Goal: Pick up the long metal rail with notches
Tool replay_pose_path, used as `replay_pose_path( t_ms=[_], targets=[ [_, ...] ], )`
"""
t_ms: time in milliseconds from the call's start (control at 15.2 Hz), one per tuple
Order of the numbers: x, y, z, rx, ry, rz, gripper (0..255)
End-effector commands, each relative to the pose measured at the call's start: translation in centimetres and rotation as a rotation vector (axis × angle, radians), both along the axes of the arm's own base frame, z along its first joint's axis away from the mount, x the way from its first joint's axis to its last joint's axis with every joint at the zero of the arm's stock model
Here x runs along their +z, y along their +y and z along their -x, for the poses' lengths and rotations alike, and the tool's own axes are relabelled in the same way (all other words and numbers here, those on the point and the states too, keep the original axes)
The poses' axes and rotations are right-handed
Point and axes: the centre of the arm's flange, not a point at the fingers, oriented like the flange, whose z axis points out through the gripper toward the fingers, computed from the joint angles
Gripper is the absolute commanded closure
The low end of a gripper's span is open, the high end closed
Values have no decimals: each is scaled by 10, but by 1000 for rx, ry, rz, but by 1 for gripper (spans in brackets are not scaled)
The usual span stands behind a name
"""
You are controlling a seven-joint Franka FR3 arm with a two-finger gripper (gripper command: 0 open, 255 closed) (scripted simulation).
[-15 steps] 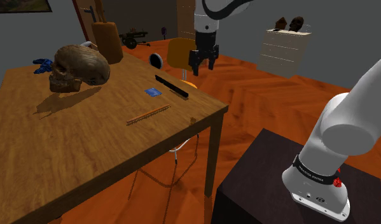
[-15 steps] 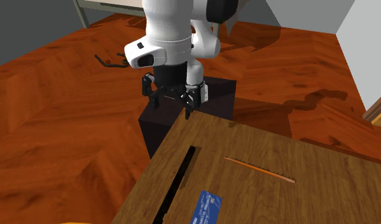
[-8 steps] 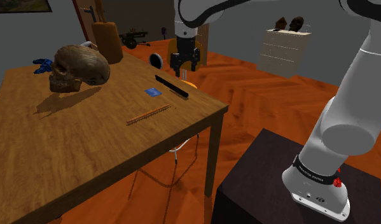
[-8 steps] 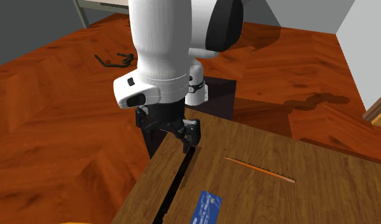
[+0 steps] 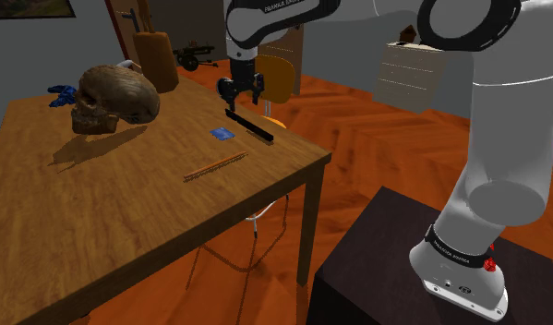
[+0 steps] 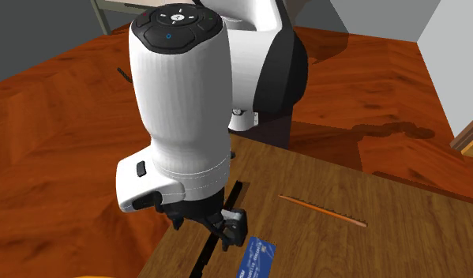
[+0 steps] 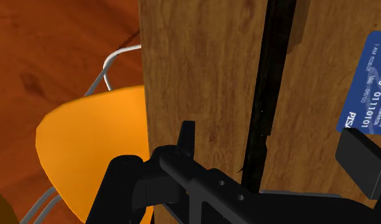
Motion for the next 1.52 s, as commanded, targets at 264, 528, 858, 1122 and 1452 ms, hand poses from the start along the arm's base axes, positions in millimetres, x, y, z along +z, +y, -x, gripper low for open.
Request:
replay_pose_path(
  t_ms=[264,528,858,1122,1452],
  targets=[
    [-22,5,-25,-6,-8,-2,0],
    [-47,5,-25,-6,-8,-2,0],
    [-47,5,-25,-6,-8,-3,255],
    [-46,5,-25,-6,-8,-2,255],
    [-36,5,-25,-6,-8,-2,255]
  ],
)
